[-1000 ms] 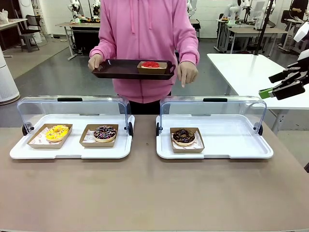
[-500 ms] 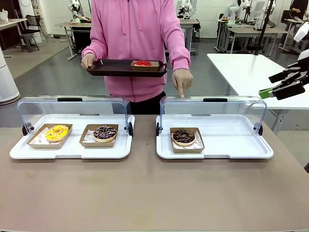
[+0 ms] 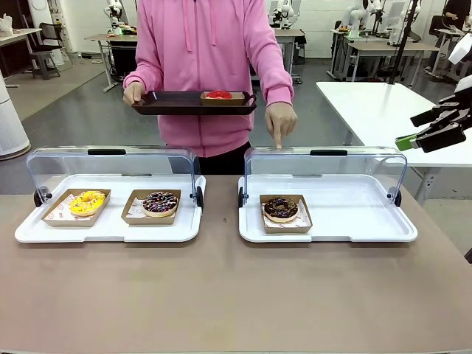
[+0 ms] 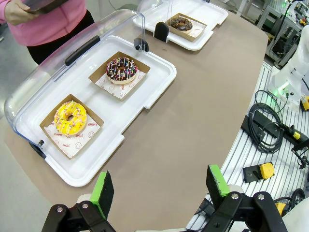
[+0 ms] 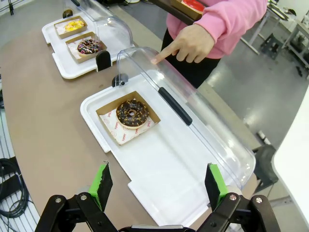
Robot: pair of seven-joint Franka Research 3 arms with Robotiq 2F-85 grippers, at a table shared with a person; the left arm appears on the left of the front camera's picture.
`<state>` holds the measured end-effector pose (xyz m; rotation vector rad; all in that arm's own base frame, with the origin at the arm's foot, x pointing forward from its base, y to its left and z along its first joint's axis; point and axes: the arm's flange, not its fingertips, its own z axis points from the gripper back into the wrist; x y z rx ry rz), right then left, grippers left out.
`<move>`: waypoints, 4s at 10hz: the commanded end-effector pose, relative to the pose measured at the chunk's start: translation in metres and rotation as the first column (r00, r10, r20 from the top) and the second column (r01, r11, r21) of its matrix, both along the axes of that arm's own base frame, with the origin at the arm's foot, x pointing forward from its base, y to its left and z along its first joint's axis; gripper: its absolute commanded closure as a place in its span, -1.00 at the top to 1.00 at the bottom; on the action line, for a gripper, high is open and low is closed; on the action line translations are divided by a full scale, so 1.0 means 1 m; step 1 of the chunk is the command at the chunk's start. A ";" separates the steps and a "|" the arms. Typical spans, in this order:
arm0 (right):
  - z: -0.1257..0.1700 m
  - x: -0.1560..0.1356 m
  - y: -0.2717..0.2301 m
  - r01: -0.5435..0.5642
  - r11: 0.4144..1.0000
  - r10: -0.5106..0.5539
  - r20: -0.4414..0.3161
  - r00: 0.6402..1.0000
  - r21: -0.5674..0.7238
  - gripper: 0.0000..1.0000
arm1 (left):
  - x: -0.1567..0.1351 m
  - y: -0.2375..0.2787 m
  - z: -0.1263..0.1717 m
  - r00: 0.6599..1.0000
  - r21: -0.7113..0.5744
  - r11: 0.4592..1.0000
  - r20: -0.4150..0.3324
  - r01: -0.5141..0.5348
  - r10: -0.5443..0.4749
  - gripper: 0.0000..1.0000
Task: Provide the desired donut to the person.
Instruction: Pick up and lift the Paper togo box containing the Donut pointed at by the person.
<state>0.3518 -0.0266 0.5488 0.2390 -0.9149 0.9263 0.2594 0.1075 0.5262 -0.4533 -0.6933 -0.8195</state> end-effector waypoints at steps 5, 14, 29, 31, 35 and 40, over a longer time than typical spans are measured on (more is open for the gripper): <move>-0.001 0.000 -0.001 -0.001 1.000 0.001 -0.006 1.000 0.003 1.00 | 0.000 0.002 -0.001 1.000 -0.009 1.000 0.012 0.020 -0.020 1.00; 0.017 0.052 0.205 -0.138 0.883 0.130 -0.047 0.990 -0.448 1.00 | 0.000 0.002 -0.001 1.000 -0.009 1.000 0.012 0.020 -0.020 1.00; -0.189 0.113 0.231 -0.556 0.611 0.402 -0.384 0.831 -0.564 1.00 | 0.000 0.002 -0.001 1.000 -0.009 1.000 0.012 0.020 -0.020 1.00; -0.197 0.124 0.229 -0.547 0.621 0.377 -0.398 0.836 -0.561 1.00 | 0.000 0.002 -0.001 1.000 -0.009 1.000 0.012 0.020 -0.020 1.00; -0.207 0.131 0.229 -0.547 0.616 0.348 -0.427 0.835 -0.567 1.00 | 0.000 0.002 -0.001 1.000 -0.009 1.000 0.012 0.020 -0.020 1.00; -0.216 0.136 0.227 -0.558 0.601 0.337 -0.452 0.826 -0.572 -1.00 | 0.000 0.002 -0.001 1.000 -0.009 1.000 0.012 0.020 -0.020 1.00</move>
